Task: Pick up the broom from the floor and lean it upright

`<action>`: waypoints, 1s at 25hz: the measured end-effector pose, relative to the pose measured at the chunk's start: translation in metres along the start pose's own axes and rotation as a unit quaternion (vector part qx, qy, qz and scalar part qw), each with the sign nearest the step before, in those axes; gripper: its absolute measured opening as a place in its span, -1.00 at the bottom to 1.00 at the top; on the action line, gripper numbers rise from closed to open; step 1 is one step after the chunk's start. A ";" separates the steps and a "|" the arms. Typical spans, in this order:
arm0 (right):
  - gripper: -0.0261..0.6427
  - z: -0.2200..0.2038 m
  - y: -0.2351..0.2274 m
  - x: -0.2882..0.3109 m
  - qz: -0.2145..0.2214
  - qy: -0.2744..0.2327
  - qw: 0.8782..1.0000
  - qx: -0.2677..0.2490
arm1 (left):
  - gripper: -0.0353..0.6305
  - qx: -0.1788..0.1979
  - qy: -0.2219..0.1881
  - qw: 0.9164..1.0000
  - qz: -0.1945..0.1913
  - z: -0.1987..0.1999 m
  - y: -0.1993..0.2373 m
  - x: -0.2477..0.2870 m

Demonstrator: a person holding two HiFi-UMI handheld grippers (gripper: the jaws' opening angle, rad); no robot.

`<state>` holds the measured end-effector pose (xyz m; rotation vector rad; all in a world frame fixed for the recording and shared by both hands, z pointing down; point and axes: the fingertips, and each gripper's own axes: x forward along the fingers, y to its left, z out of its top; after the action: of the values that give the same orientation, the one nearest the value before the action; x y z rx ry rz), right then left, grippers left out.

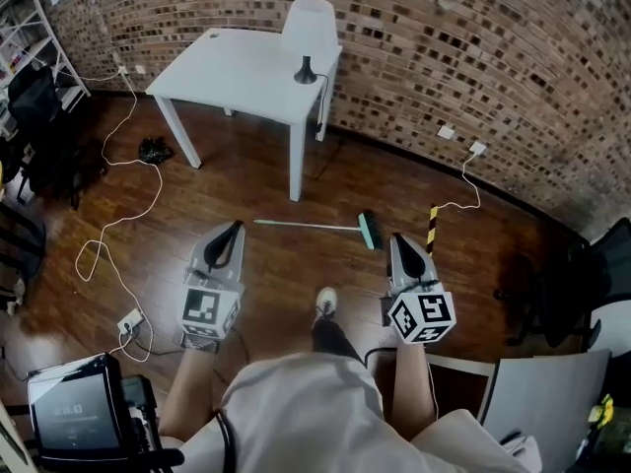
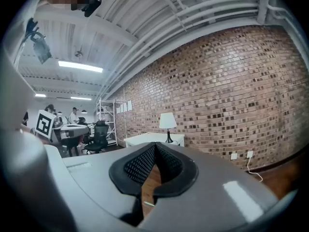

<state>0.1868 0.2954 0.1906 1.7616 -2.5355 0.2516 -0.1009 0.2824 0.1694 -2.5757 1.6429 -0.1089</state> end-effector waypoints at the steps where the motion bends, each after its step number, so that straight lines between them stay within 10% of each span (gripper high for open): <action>1: -0.88 0.006 -0.008 0.012 0.003 -0.002 1.000 -0.012 | -0.89 0.002 0.001 1.000 0.005 0.001 0.001 0.015; 15: -0.88 0.036 -0.144 0.129 0.011 0.015 0.999 -0.028 | -0.89 0.012 0.032 0.999 0.042 0.000 0.006 0.184; 25: -0.88 0.029 -0.153 0.169 0.003 0.031 0.999 -0.014 | -0.89 -0.002 0.057 0.998 0.029 -0.025 0.029 0.216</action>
<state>0.2713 0.0820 0.2004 1.7093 -2.4890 0.2652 -0.0387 0.0740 0.1940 -2.5675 1.7549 -0.2530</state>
